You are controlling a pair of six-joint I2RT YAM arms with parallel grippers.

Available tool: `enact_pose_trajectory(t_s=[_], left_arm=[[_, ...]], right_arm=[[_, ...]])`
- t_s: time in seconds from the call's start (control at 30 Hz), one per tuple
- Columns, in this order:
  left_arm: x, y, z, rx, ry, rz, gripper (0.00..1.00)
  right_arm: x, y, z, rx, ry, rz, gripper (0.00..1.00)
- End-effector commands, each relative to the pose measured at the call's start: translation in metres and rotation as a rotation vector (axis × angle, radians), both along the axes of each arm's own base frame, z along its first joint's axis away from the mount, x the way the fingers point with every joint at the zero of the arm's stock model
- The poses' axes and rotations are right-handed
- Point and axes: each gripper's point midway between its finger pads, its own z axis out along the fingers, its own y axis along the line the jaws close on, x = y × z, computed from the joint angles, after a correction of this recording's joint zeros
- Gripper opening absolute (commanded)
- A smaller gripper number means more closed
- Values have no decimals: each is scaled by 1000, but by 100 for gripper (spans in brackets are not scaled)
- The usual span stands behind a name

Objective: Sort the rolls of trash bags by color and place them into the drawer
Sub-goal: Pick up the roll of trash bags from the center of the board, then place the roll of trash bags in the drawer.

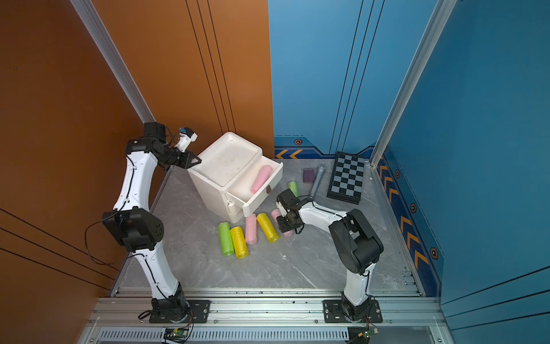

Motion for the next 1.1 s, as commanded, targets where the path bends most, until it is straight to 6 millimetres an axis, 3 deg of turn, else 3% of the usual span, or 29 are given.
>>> enact_pose_trajectory(t_s=[0.0, 0.17, 0.4, 0.53, 0.63, 0.83, 0.93, 1.07], left_arm=[[-20, -1, 28, -93, 2, 37, 0], [-21, -1, 28, -93, 3, 38, 0], [-22, 1, 30, -89, -4, 42, 0], [-23, 3, 33, -92, -8, 46, 0], [-24, 3, 33, -96, -9, 46, 0], [-25, 1, 33, -102, -5, 41, 0], [-24, 1, 34, -101, -8, 43, 0], [-24, 0, 36, -101, -13, 40, 0]], right_arm=[[-11, -6, 0, 18, 19, -26, 33], [-23, -20, 36, 30, -10, -65, 32], [-37, -31, 109, 137, -51, -140, 32], [-30, -24, 157, 290, -73, -215, 33], [-14, -20, 194, 393, -100, -288, 33], [43, 4, 271, 731, -116, -470, 35], [68, 15, 294, 840, -103, -550, 38], [101, 31, 303, 979, -24, -679, 43]])
